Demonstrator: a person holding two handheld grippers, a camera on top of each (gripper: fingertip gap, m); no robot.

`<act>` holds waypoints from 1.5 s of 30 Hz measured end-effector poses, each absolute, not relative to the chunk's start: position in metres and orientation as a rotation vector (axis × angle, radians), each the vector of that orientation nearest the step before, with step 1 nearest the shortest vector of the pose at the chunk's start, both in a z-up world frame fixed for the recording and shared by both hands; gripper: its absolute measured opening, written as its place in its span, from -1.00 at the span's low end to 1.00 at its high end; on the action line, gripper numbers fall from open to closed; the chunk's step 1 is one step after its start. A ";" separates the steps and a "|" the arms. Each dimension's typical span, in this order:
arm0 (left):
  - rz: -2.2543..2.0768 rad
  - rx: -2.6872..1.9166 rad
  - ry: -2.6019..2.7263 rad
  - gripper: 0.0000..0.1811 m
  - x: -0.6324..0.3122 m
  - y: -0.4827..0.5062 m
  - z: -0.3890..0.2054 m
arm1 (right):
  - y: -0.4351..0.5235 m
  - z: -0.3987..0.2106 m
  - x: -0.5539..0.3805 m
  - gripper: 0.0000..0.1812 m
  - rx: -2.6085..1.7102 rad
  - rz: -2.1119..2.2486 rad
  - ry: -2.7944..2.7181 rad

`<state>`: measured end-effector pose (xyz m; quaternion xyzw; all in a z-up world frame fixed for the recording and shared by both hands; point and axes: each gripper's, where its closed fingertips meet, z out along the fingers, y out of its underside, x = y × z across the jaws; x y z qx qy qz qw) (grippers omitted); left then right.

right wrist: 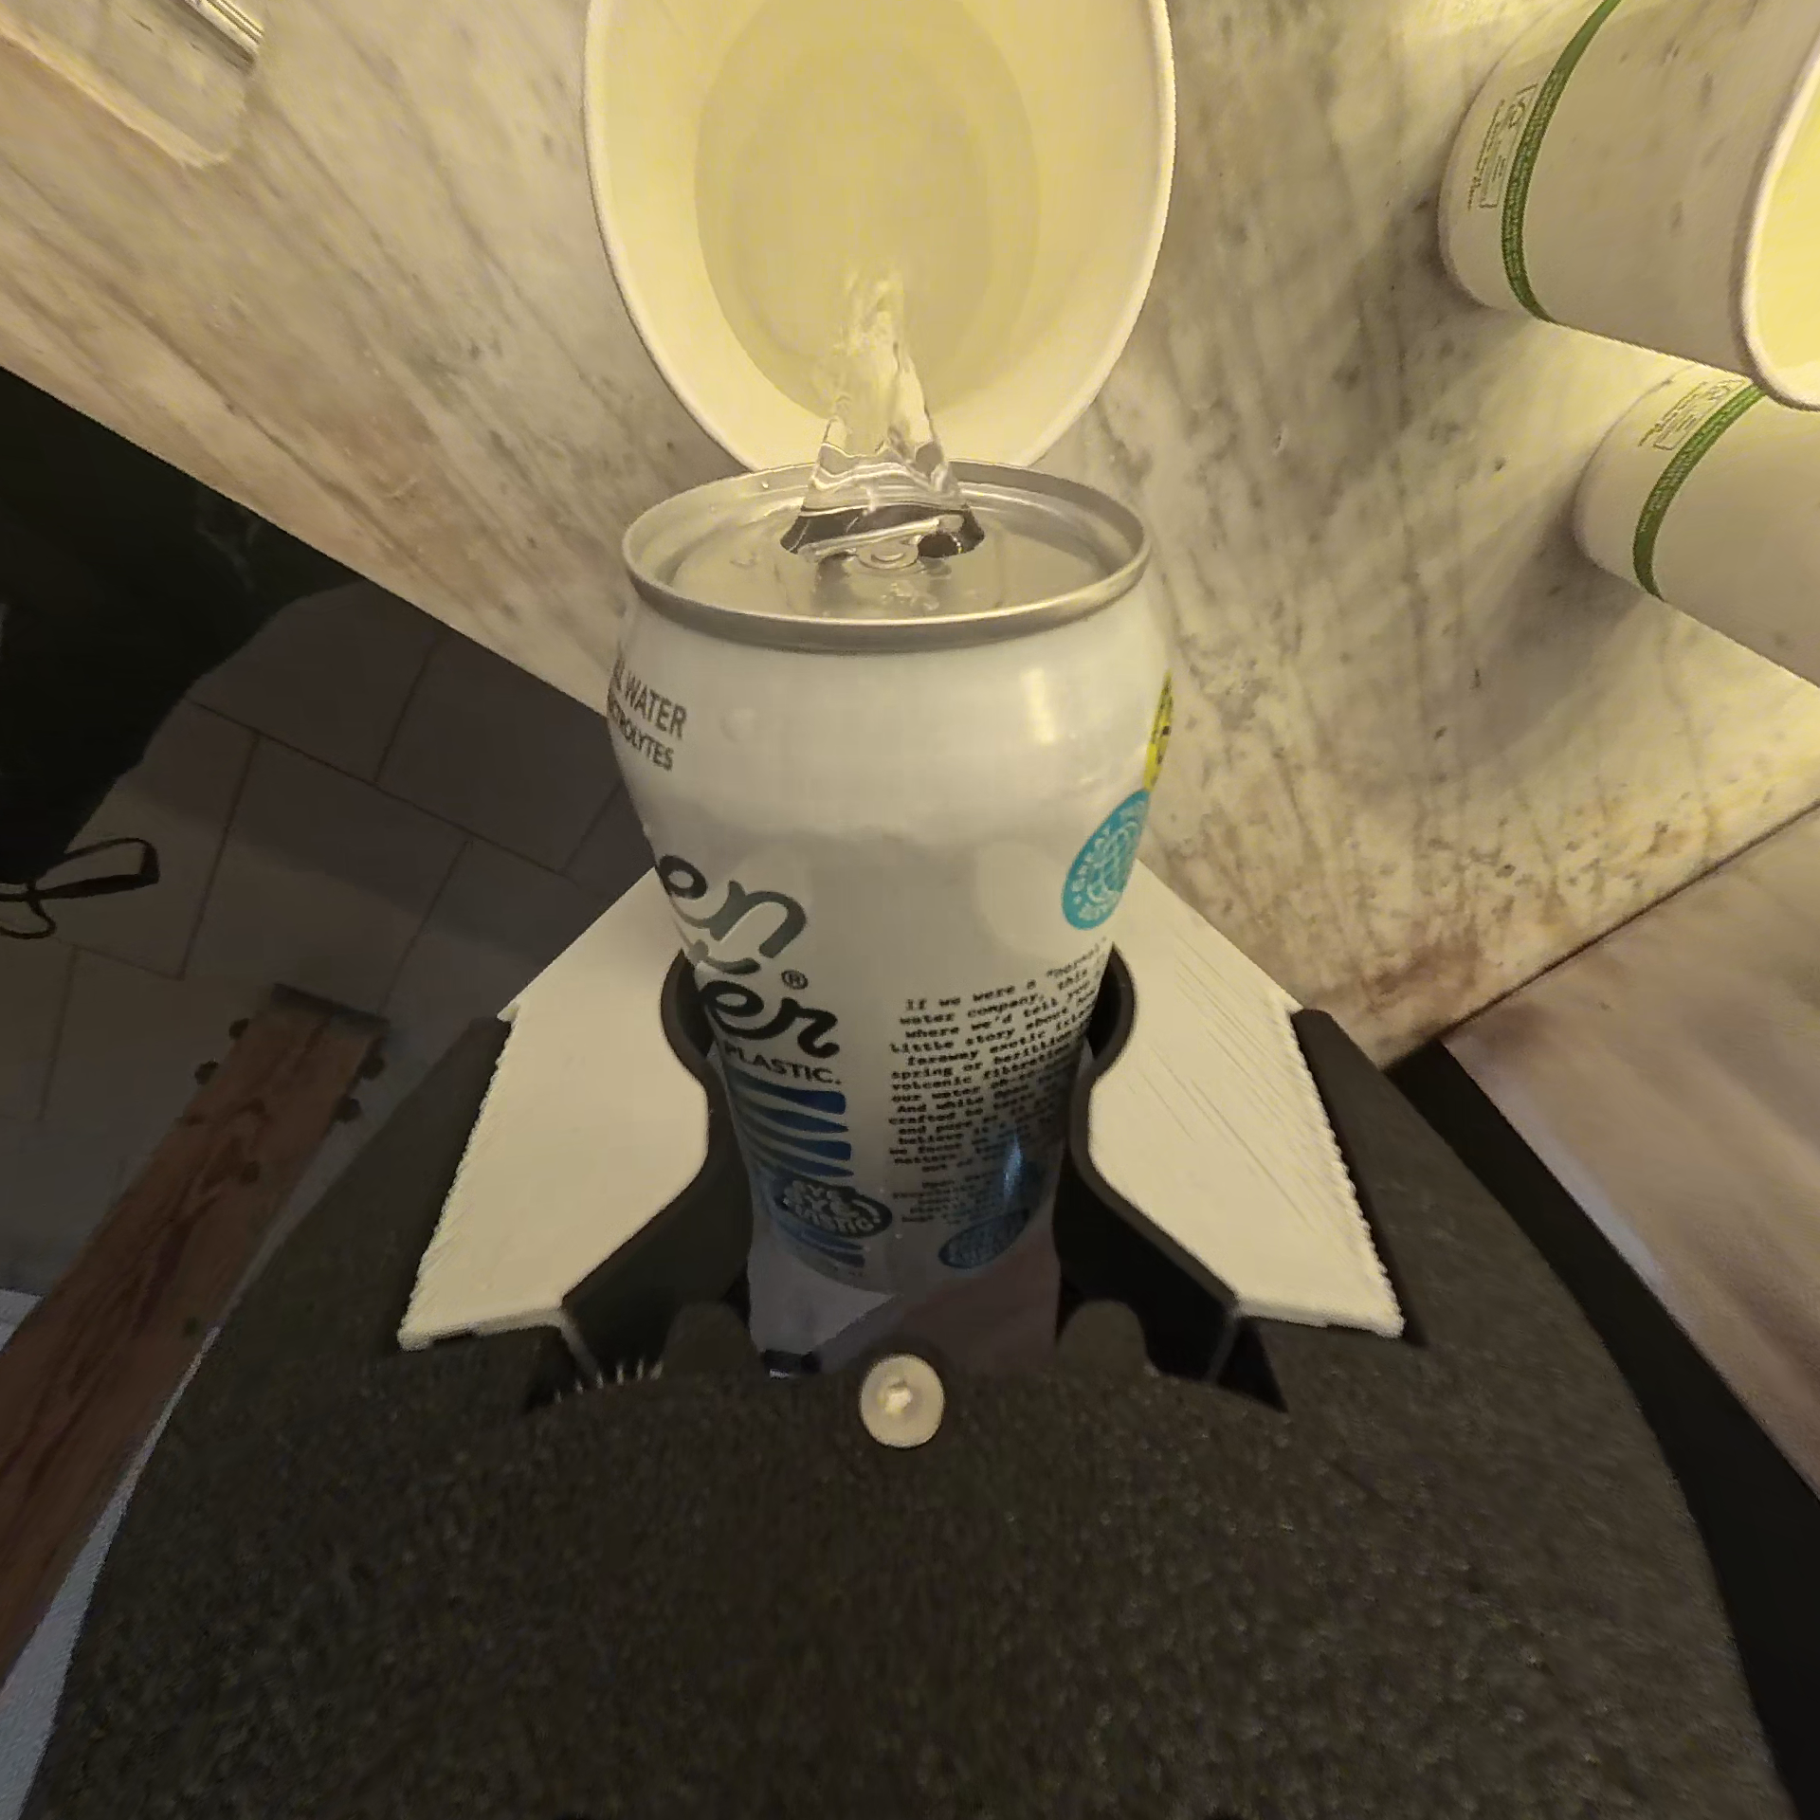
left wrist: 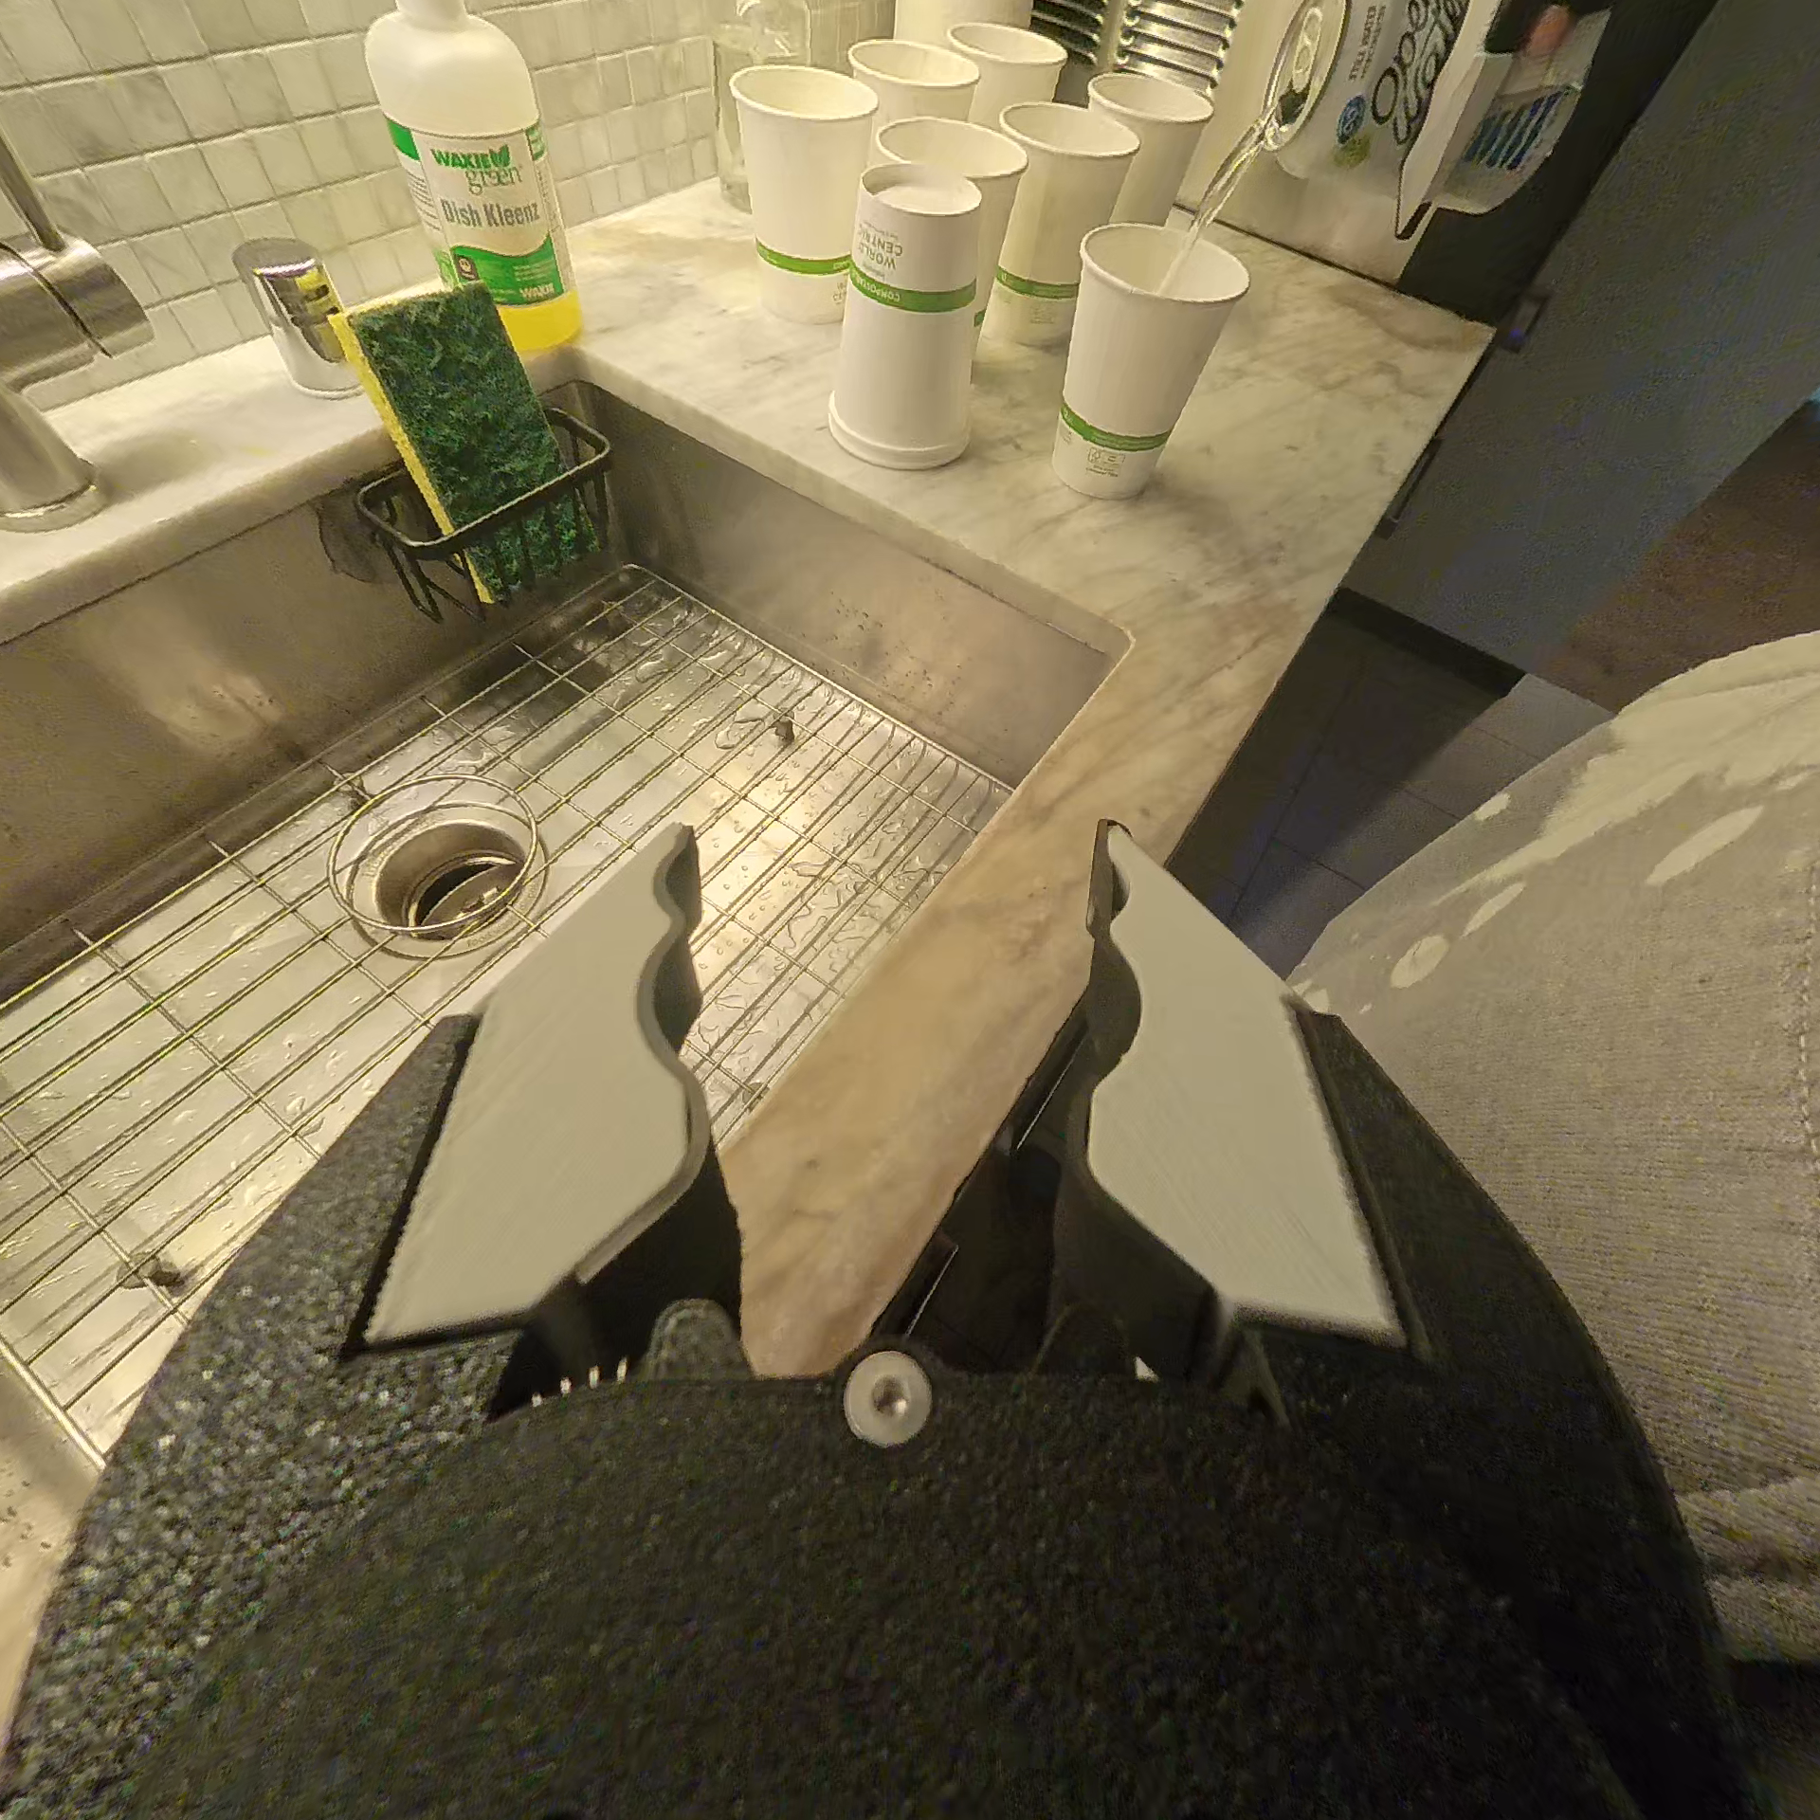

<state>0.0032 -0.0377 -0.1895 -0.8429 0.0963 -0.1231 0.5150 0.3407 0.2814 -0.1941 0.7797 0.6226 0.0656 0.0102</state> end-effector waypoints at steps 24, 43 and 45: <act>-0.304 -1.995 0.227 -0.14 0.005 -0.033 -0.185 | 0.283 -0.188 0.341 -0.21 2.371 0.271 1.953; -0.300 -2.004 0.225 -0.15 0.003 -0.035 -0.187 | 0.287 -0.186 0.342 -0.21 2.331 0.323 1.960; -0.300 -2.005 0.227 -0.15 0.003 -0.035 -0.187 | 0.288 -0.186 0.342 -0.21 2.325 0.334 1.965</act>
